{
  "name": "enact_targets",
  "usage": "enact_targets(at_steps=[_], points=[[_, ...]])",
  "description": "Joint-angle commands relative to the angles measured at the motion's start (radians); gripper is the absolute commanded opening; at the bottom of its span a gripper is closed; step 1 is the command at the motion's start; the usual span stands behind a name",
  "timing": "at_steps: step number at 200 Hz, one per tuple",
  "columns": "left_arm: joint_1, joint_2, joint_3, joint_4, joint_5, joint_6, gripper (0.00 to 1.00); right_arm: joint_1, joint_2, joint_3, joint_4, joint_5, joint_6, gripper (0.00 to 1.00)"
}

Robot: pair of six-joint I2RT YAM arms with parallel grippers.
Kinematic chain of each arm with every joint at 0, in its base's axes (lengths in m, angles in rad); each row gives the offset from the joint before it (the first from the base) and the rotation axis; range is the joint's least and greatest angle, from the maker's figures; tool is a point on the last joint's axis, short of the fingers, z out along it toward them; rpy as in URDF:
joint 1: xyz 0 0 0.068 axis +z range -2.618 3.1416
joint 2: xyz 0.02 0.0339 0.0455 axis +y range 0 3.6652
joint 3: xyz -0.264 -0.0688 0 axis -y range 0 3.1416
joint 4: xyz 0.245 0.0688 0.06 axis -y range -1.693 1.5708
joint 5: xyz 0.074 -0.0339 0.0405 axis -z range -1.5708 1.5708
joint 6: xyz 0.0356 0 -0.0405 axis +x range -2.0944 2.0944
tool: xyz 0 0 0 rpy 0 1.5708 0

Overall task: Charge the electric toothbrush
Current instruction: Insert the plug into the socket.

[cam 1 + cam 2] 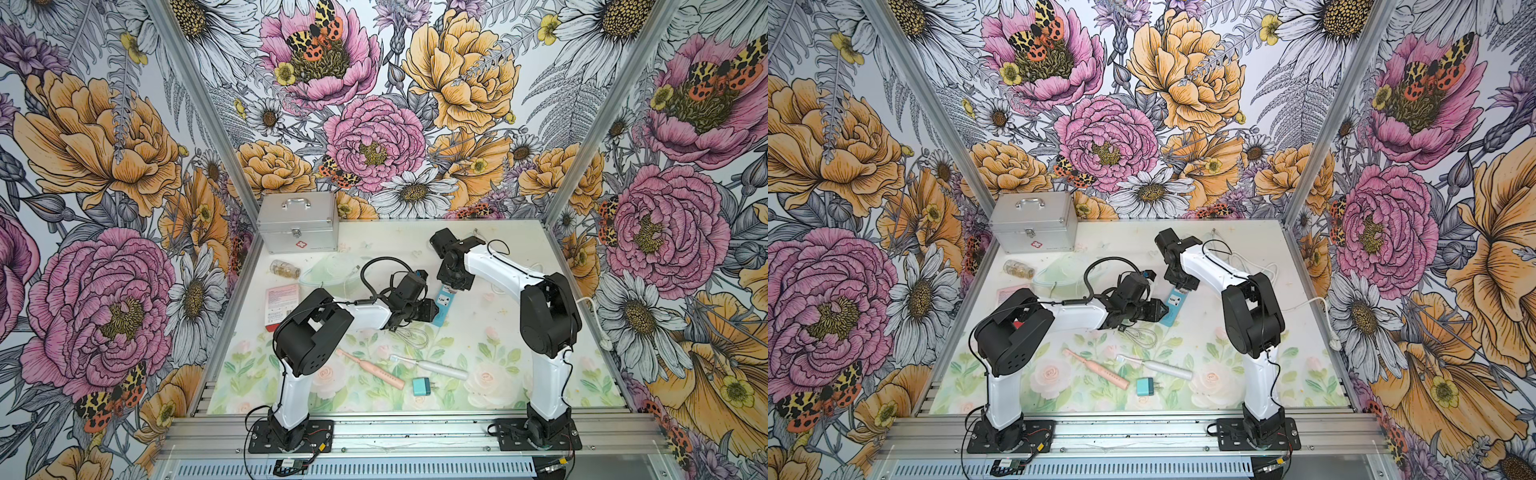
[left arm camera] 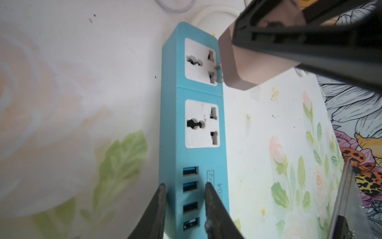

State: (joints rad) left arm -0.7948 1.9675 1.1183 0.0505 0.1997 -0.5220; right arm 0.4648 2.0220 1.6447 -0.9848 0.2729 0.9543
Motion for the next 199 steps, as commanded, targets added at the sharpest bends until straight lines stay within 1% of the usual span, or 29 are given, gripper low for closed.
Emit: enact_targets(at_steps=[1,31,45,69,85,103,128,167,187,199], points=[[-0.011,0.011,-0.003,-0.006,0.021,0.002,0.32,0.008,0.043,0.050,0.007,0.033,0.017,0.00],[-0.009,0.014,0.000,-0.006,0.023,0.002,0.32,0.008,0.054,0.049,0.007,0.028,0.028,0.00],[-0.009,0.017,-0.002,-0.006,0.024,0.002,0.32,0.007,0.058,0.044,0.005,0.006,0.032,0.00],[-0.006,0.018,-0.003,-0.008,0.029,0.000,0.32,0.006,0.024,-0.003,0.005,0.005,0.046,0.00],[-0.006,0.015,-0.003,-0.008,0.029,0.000,0.32,0.002,0.006,-0.033,0.004,-0.036,0.047,0.00],[-0.005,0.016,-0.005,-0.006,0.029,-0.001,0.32,0.013,-0.012,-0.055,0.005,-0.043,0.050,0.00],[-0.010,0.019,0.000,-0.003,0.046,0.006,0.32,0.015,0.036,-0.037,0.006,-0.028,0.040,0.00],[-0.055,0.011,0.030,0.006,0.087,-0.011,0.34,0.014,0.131,-0.016,0.006,-0.050,-0.007,0.00],[-0.052,-0.008,0.022,0.006,0.066,-0.025,0.36,0.015,0.134,-0.024,0.005,-0.072,-0.028,0.00],[-0.034,-0.034,0.003,0.005,0.046,-0.028,0.38,0.017,0.114,-0.052,0.007,-0.049,-0.025,0.00]])
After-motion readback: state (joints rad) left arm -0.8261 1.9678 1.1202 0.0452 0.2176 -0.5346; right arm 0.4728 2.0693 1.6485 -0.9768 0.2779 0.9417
